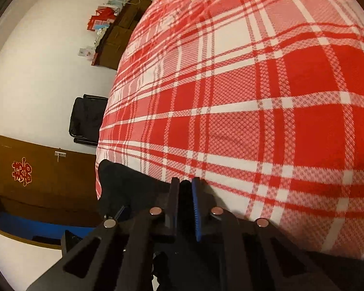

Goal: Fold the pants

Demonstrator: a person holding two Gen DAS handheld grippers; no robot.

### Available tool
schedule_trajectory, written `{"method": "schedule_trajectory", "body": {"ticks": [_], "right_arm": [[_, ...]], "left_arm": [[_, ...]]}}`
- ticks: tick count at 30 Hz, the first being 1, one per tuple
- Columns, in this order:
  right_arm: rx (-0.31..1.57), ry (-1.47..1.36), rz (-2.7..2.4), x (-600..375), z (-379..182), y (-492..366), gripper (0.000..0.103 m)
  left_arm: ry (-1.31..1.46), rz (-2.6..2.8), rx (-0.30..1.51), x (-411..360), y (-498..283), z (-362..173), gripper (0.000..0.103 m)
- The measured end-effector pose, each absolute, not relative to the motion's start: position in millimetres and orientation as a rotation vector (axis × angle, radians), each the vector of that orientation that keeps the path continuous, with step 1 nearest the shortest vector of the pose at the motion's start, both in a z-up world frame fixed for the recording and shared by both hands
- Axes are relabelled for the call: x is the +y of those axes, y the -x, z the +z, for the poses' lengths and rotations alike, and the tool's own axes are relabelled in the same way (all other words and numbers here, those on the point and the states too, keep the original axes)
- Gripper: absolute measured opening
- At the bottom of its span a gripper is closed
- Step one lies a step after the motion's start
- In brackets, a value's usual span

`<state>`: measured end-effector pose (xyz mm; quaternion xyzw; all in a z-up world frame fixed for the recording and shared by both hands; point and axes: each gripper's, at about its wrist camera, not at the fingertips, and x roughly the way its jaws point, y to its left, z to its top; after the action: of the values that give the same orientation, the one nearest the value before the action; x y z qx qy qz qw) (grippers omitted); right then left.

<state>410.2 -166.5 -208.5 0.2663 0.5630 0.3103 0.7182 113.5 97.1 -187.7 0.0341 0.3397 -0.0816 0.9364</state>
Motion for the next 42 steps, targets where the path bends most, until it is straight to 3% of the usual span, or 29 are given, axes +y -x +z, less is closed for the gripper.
{"method": "schedule_trajectory", "body": {"ticks": [9, 19, 23, 27, 35, 42], "right_arm": [[1.112, -0.509, 0.666, -165.1, -168.6, -404.9, 0.006], [1.154, -0.47, 0.624, -172.0, -204.9, -419.7, 0.006], [1.075, -0.331, 0.598, -181.0, -176.7, -398.6, 0.013], [0.99, -0.251, 0.643, -191.1, -152.8, -357.5, 0.031], [1.053, -0.163, 0.628, -187.5, -199.1, -315.4, 0.032], [0.914, -0.235, 0.593, -221.6, -175.9, -303.6, 0.032]], "left_arm": [[-0.064, -0.159, 0.696, 96.3, -114.1, -186.3, 0.103], [-0.079, -0.172, 0.683, 95.5, -112.6, -185.8, 0.103], [-0.059, -0.166, 0.689, 106.9, -109.2, -173.9, 0.103], [-0.01, -0.108, 0.685, 131.4, -107.2, -170.6, 0.103], [-0.125, -0.028, 0.719, 117.9, -110.0, -180.0, 0.103], [-0.102, -0.028, 0.743, 126.6, -107.9, -174.8, 0.103]]}}
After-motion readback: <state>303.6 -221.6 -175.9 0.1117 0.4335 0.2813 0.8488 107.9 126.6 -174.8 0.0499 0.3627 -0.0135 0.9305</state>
